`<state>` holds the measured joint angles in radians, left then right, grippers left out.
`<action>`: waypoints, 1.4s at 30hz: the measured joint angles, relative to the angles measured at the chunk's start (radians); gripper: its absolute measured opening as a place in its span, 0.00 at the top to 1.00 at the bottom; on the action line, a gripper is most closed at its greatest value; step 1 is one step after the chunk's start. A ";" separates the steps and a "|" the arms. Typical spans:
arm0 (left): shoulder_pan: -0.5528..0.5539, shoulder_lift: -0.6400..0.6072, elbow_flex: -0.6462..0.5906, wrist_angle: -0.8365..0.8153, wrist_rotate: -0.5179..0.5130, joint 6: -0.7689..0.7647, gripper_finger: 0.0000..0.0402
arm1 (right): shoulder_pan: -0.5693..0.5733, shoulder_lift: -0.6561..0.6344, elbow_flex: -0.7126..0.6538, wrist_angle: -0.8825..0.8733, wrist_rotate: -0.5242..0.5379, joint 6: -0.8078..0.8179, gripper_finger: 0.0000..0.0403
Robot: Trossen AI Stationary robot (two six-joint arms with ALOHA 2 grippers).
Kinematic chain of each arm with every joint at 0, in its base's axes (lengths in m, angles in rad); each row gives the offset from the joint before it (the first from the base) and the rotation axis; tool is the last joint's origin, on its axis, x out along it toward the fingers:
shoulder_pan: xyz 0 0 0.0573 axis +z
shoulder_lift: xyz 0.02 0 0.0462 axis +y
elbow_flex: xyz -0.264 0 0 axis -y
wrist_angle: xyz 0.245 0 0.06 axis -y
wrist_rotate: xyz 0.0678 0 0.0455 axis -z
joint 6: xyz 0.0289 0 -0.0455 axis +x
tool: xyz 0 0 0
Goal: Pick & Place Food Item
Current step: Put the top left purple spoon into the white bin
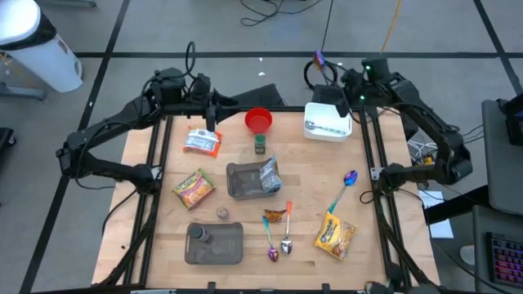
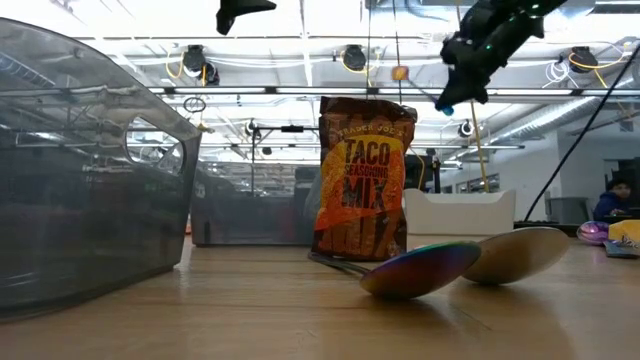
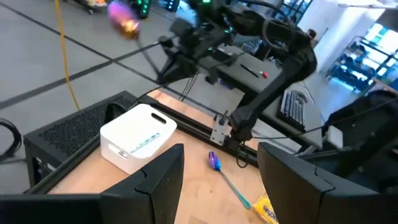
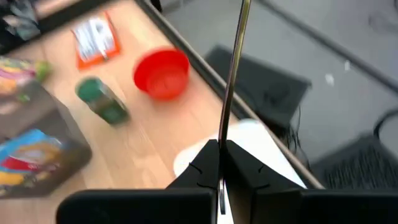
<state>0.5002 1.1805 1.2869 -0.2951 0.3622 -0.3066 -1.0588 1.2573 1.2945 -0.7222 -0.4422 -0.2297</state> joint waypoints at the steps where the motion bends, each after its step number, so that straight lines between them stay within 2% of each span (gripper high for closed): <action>1: 0.004 0.000 0.000 0.001 0.012 0.008 0.47 | 0.000 0.027 0.028 -0.037 0.010 -0.005 1.00; 4: 0.023 0.000 0.000 0.000 0.061 0.024 0.47 | 0.010 0.109 0.127 -0.173 0.080 -0.051 1.00; 9: 0.064 -0.001 0.000 -0.015 0.168 0.064 0.47 | 0.054 0.229 0.282 -0.351 0.265 -0.168 1.00; 15: 0.104 -0.001 0.000 -0.029 0.191 0.110 0.47 | 0.099 0.322 0.334 -0.462 0.368 -0.248 1.00; 25: 0.141 -0.001 0.000 -0.034 0.239 0.121 0.47 | 0.125 0.444 0.331 -0.584 0.394 -0.257 1.00; 36: 0.138 -0.001 0.000 -0.123 0.240 0.121 0.47 | 0.104 0.433 0.321 -0.662 0.417 -0.258 1.00; 42: 0.138 -0.001 0.000 -0.122 0.240 0.126 0.47 | 0.103 0.416 0.240 -0.655 0.422 -0.260 1.00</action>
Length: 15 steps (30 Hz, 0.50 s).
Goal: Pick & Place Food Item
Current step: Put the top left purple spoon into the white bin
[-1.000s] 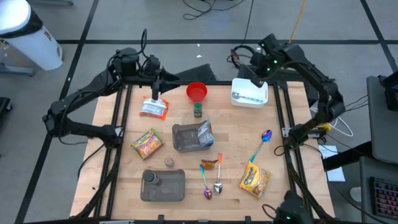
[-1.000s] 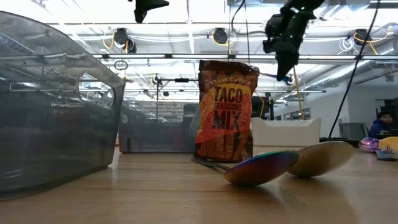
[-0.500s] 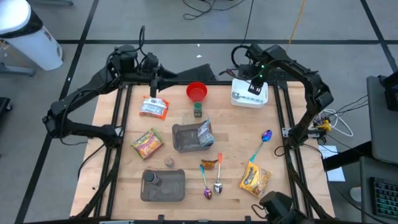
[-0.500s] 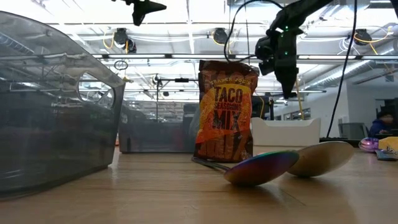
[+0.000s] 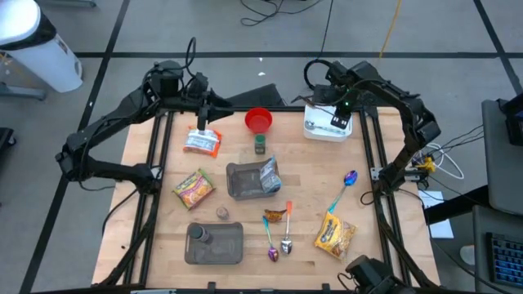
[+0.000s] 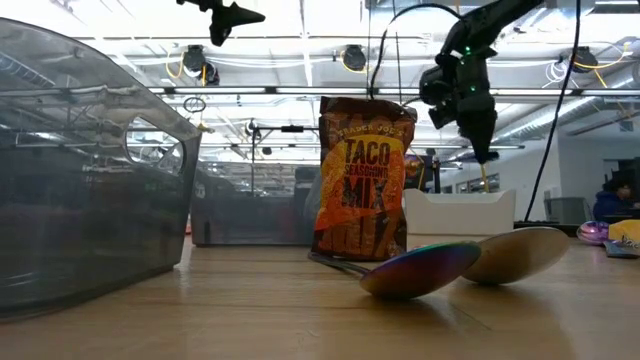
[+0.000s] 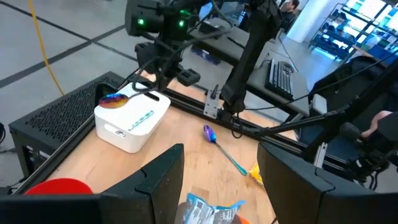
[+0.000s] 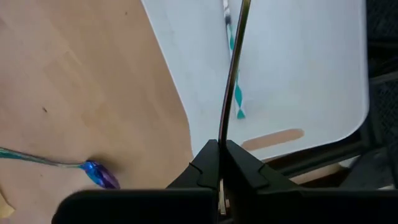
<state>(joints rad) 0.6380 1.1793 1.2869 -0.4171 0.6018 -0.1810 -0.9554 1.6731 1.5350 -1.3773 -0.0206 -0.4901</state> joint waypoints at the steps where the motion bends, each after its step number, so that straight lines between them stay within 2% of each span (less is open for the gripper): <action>1: 0.000 0.000 0.000 0.000 0.000 0.000 0.47 | 0.000 -0.009 -0.021 0.013 0.000 0.003 1.00; 9: 0.000 0.000 0.000 0.001 0.000 0.003 0.47 | 0.000 -0.116 -0.219 0.182 -0.005 0.035 1.00; 15: 0.000 0.000 0.000 0.003 -0.014 0.003 0.47 | 0.007 -0.133 -0.317 0.248 -0.003 0.059 1.00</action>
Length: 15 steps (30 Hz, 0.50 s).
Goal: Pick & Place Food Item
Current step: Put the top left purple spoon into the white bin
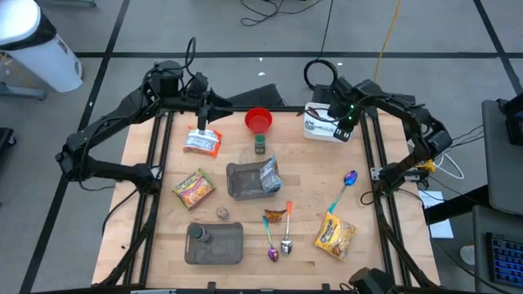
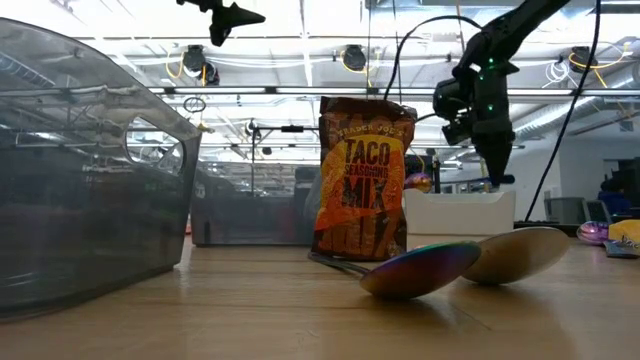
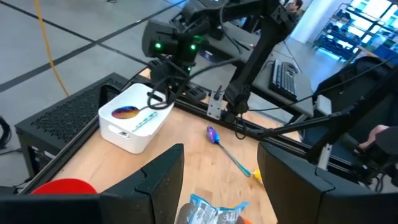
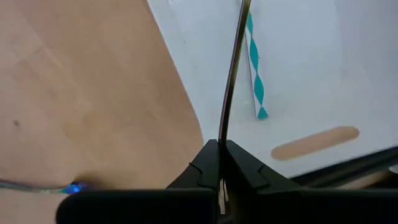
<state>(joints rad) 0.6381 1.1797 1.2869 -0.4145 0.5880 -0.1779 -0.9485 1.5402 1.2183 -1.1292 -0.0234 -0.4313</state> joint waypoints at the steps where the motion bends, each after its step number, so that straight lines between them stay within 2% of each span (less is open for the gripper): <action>1: 0.000 0.000 0.000 0.000 -0.005 0.000 0.47 | 0.000 0.000 -0.010 0.014 0.003 0.000 1.00; 9: 0.000 0.000 0.000 0.000 -0.012 -0.013 0.47 | 0.008 0.000 -0.028 0.124 0.029 -0.026 1.00; 15: 0.000 0.000 0.000 0.000 -0.012 -0.031 0.47 | 0.008 0.000 -0.028 0.136 0.050 -0.088 1.00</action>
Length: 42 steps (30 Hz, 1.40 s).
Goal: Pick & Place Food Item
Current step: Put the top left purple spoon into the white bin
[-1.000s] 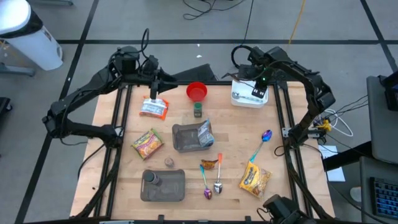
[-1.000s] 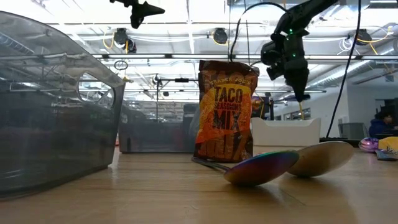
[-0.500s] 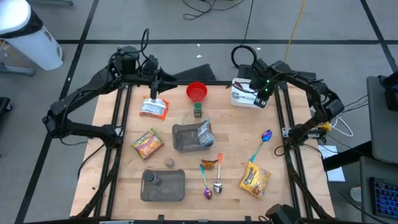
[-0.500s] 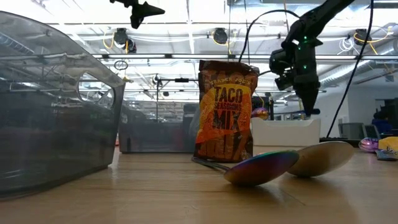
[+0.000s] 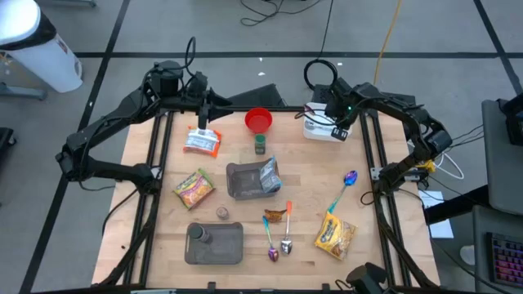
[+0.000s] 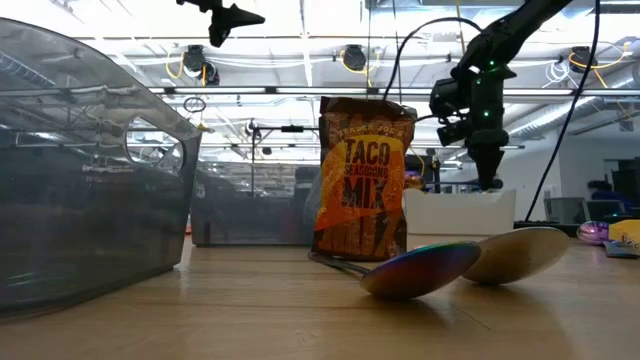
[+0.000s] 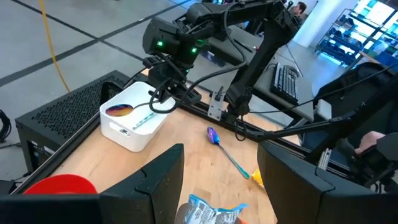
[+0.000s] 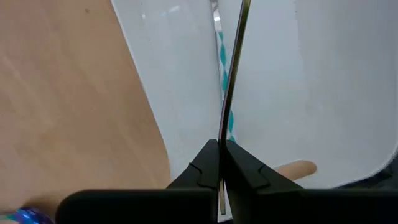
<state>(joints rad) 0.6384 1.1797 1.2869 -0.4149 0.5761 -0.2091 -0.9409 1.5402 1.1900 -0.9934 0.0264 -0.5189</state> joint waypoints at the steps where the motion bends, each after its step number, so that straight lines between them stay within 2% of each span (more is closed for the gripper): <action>1: 0.000 0.000 0.000 0.000 0.000 -0.001 0.47 | 0.000 0.000 0.000 -0.001 0.004 -0.009 1.00; 19: 0.000 0.000 0.000 0.000 0.000 -0.016 0.47 | -0.024 0.000 -0.002 0.004 0.026 -0.017 1.00; 33: 0.000 0.000 0.000 0.000 -0.001 -0.011 0.47 | -0.023 0.000 -0.105 0.087 0.022 -0.017 1.00; 42: 0.000 0.000 0.000 0.001 -0.001 -0.004 0.47 | -0.020 0.000 -0.126 0.159 -0.038 -0.018 1.00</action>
<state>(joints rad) 0.6380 1.1801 1.2869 -0.4141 0.5750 -0.2131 -0.9607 1.5406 1.0641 -0.8341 -0.0117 -0.5364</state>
